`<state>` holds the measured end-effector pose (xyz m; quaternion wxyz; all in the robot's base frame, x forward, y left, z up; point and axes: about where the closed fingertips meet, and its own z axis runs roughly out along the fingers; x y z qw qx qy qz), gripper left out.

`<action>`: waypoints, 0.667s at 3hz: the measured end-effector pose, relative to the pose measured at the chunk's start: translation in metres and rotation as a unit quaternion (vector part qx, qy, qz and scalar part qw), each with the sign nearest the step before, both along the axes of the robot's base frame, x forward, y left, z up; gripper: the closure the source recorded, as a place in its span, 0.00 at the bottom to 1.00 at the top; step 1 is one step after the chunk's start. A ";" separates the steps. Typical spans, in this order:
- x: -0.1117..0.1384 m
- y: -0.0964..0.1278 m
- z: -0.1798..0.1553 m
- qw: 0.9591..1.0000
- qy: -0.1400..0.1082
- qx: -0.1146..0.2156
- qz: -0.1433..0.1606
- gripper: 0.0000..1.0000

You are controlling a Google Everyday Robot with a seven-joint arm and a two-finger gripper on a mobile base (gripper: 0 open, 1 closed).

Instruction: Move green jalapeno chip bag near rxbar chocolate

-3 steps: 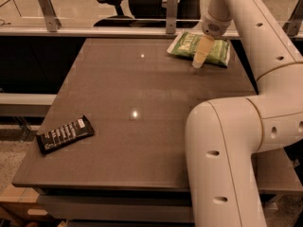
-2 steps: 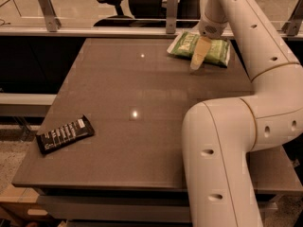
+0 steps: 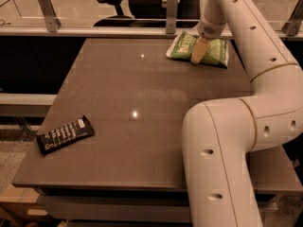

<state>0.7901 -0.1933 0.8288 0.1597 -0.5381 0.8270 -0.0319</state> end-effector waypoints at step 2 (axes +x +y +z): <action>0.005 0.002 -0.002 1.000 -0.005 0.001 0.000 0.87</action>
Offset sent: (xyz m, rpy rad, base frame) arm 0.0042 0.0014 -0.0028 0.0025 -0.0089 0.0000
